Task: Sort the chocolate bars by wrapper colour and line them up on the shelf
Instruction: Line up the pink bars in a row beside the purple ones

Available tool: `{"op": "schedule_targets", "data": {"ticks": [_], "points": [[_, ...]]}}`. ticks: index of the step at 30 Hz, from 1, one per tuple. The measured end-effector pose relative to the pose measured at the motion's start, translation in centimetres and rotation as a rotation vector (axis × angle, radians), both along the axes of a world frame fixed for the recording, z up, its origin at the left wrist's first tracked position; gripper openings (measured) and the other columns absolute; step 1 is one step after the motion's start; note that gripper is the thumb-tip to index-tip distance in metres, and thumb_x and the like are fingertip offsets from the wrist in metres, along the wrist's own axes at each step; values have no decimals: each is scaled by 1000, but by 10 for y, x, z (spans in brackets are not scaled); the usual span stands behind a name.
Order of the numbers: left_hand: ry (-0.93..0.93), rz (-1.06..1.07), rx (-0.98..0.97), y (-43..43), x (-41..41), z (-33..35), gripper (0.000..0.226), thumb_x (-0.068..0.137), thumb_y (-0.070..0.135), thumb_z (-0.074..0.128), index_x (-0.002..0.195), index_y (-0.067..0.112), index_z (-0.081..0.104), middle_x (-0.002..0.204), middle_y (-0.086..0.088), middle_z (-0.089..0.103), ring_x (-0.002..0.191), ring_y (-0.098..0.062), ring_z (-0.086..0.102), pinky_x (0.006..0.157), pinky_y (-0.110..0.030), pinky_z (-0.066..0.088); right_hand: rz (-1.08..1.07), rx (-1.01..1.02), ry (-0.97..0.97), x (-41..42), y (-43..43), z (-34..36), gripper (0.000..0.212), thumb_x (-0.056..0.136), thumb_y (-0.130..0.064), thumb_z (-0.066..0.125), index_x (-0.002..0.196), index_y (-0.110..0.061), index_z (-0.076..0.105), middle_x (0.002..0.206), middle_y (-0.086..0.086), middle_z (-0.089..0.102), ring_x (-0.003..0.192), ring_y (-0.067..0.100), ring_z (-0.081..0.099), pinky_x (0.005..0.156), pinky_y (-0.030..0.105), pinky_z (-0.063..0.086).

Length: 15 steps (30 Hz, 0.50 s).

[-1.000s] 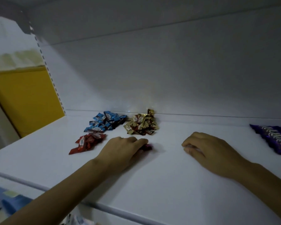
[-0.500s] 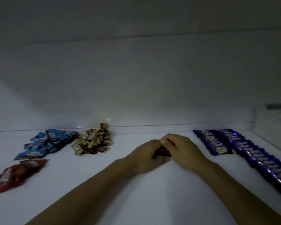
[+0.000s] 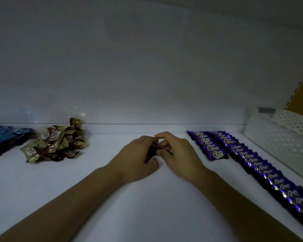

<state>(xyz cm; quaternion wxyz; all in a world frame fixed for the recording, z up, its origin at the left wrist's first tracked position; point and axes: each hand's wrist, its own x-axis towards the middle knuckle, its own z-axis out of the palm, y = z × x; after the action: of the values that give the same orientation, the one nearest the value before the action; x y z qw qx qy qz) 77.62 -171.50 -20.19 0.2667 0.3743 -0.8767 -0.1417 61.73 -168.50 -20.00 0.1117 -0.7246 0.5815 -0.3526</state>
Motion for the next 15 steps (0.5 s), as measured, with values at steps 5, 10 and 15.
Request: {"op": "schedule_targets", "data": {"ticks": [5,10,15], "points": [[113,58,-127,1,0,-2,59,86,27,60,140,26,35,130,6,53,102,-10,60,75,-11,40,46,-19,-231,4,3,7,38,89,-6,61,117,-31,53,85,-5,70,84,5,65,81,16,50],[80,270,-61,0,4,0,102,76,59,66,151,32,4,137,6,47,114,-15,54,87,-28,45,-86,-72,-267,7,1,10,28,90,-4,59,107,-25,54,90,-9,67,83,3,65,70,17,52],[-151,322,-212,3,2,2,46,83,67,50,113,32,54,104,7,60,98,-15,51,70,-27,40,-185,-33,-270,-7,-2,6,20,89,-4,60,102,-20,57,91,0,68,80,12,66,67,23,52]]}}
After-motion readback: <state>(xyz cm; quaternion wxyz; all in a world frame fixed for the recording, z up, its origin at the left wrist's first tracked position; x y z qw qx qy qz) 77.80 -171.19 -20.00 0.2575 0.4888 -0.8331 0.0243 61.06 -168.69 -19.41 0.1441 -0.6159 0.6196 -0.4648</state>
